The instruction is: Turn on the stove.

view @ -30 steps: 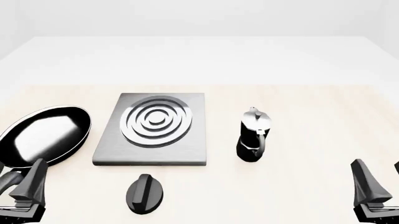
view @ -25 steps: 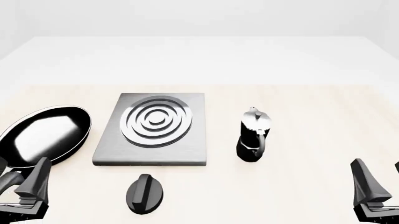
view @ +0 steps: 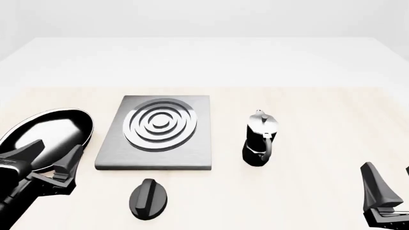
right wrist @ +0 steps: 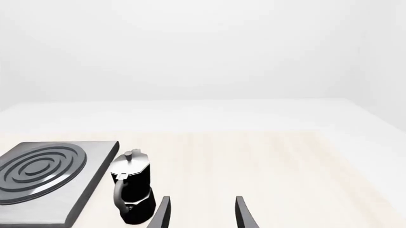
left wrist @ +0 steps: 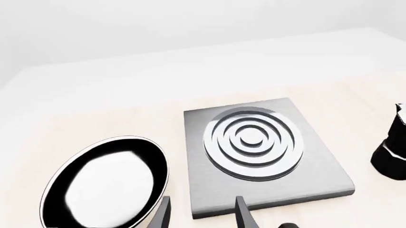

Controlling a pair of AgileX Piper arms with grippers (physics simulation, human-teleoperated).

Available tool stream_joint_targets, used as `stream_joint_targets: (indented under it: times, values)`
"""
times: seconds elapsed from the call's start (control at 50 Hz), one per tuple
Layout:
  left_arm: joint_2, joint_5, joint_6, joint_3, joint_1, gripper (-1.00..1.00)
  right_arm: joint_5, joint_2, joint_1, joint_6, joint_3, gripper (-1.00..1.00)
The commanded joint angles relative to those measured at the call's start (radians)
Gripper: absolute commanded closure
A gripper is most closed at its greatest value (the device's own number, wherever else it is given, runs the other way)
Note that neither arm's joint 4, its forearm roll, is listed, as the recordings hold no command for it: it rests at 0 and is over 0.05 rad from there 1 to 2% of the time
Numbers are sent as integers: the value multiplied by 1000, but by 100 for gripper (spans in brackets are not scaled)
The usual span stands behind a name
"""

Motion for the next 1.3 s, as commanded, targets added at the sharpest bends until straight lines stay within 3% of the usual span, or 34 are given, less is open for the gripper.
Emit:
stream_joint_targets:
  times: [0.02,0.38,0.58,0.64,0.66,0.76,0.8,0.94,0.96,1.04,1.06,1.3]
  values:
    - [110,54,32,-72,-90,-100,-3,-4,-1,10,0,-100]
    - [178,184,-44,-148,-195,-100,-8,-4,-3,19,-1,-100]
    - [249,147,-63,-127,-249,-100,-7,-4,-4,22,0,-100]
    - [269,111,-36,-114,-260,-100,-4,-4,-3,25,0,-100]
    - [332,52,-9,-104,-296,-100,-4,-4,-7,34,0,-100]
    - [388,20,-26,-111,-319,-100,-6,-4,-8,33,0,-100]
    - [430,16,-60,-119,-338,-100,-6,-4,-8,34,1,-100]
    - [490,-14,-80,-124,-358,-100,-8,-4,-10,37,1,-100]
    - [539,-19,-128,-136,-366,-100,-8,-4,-9,37,1,-100]
    - [572,-36,-137,-138,-374,-100,-10,-4,-11,38,1,-100]
    - [611,-45,-173,-140,-392,-100,-7,-4,-9,42,1,-100]
    - [679,-69,-222,-143,-423,-100,0,-3,-6,49,1,-100]
